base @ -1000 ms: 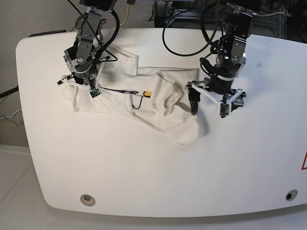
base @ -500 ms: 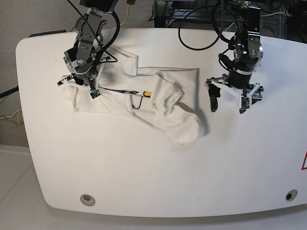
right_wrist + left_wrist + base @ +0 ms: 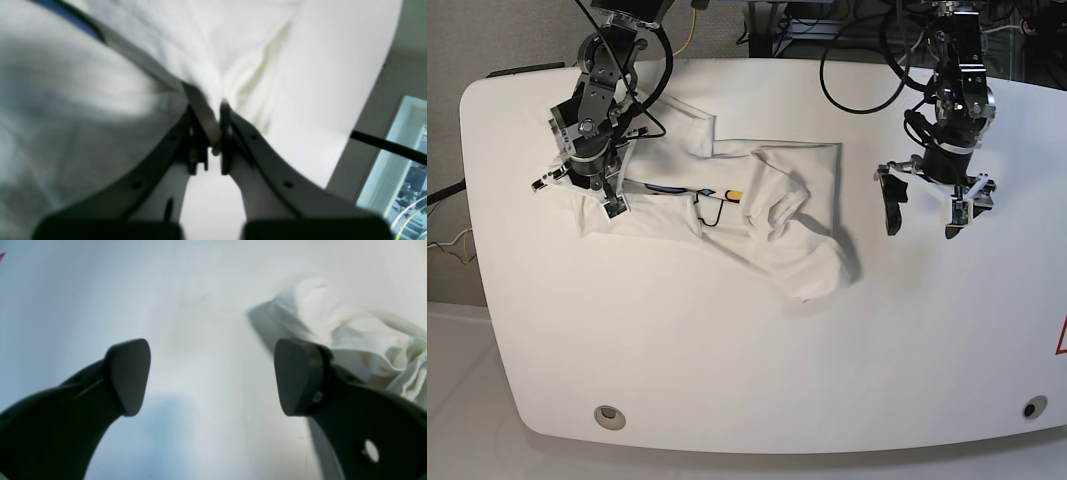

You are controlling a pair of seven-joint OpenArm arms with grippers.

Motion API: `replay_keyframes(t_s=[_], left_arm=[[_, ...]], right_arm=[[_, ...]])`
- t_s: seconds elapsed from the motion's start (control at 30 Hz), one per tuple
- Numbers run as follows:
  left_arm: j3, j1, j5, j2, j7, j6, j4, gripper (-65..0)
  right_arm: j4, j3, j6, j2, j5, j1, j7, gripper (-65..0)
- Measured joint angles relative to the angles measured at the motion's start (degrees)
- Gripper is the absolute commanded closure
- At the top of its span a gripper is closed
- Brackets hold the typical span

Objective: Fold the T-shirt properly
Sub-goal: 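Open the left gripper and lift it away from the shirt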

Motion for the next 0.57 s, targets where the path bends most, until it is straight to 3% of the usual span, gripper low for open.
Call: replay_keyframes(t_s=[0.57], left_arm=[[-0.9, -0.76, -0.04, 0.0, 0.0, -1.05, -0.04, -55.0]], right_arm=[[0.57, 0.0, 0.02, 0.09, -2.75, 0.61, -0.26, 0.0]])
